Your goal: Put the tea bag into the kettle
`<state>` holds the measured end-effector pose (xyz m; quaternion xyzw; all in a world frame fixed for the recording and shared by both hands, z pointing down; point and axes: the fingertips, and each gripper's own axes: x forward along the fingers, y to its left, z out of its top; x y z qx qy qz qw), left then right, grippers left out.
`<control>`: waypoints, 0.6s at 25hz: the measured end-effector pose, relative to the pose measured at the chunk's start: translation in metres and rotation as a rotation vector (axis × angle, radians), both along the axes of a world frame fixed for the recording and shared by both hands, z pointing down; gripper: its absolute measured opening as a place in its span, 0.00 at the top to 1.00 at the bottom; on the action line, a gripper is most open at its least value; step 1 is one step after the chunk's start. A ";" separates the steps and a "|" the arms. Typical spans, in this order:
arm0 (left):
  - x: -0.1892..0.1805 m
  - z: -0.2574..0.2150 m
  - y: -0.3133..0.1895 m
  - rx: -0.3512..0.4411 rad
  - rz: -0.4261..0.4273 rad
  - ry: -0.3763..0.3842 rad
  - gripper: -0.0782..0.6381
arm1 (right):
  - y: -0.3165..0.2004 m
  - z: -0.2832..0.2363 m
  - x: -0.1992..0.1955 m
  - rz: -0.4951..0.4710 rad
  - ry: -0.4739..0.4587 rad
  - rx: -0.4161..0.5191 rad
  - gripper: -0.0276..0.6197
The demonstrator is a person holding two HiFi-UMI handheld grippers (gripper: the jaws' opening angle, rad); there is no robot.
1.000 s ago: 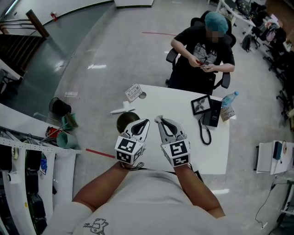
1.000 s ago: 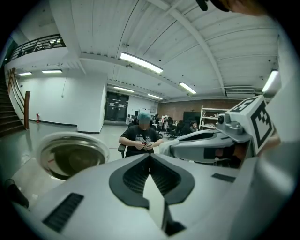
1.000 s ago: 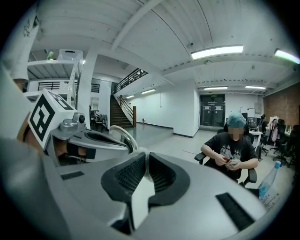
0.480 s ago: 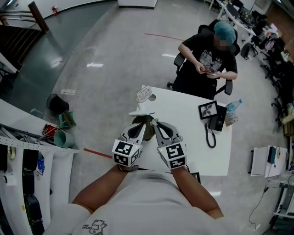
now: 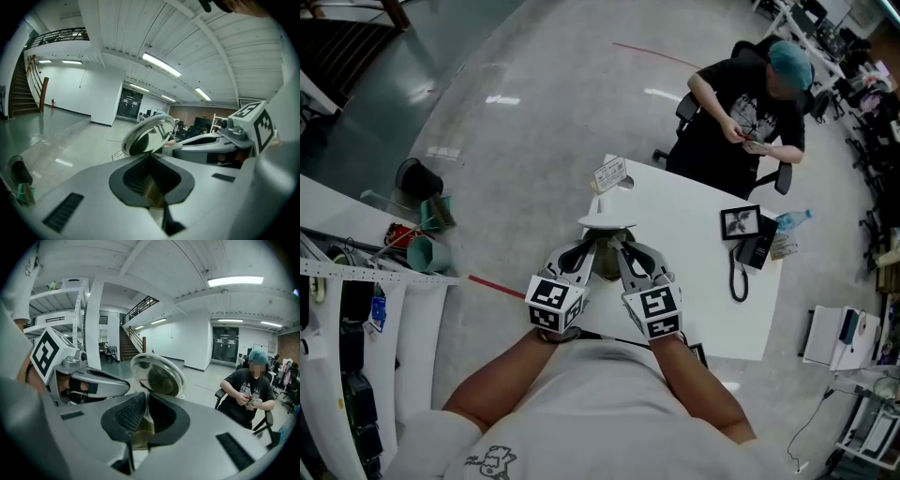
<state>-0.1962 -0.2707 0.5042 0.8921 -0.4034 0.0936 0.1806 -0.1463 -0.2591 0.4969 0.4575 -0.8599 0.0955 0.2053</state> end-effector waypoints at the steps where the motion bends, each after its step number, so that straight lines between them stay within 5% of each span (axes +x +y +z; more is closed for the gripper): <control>1: -0.002 0.001 0.000 0.001 -0.004 0.001 0.88 | -0.001 0.001 0.000 -0.002 -0.001 -0.002 0.91; 7: -0.007 0.001 -0.003 0.000 -0.016 0.005 0.88 | -0.003 0.000 -0.005 -0.017 -0.014 -0.002 0.90; 15: -0.006 0.000 -0.002 0.003 -0.009 0.008 0.88 | -0.001 -0.003 -0.007 -0.008 -0.032 0.007 0.74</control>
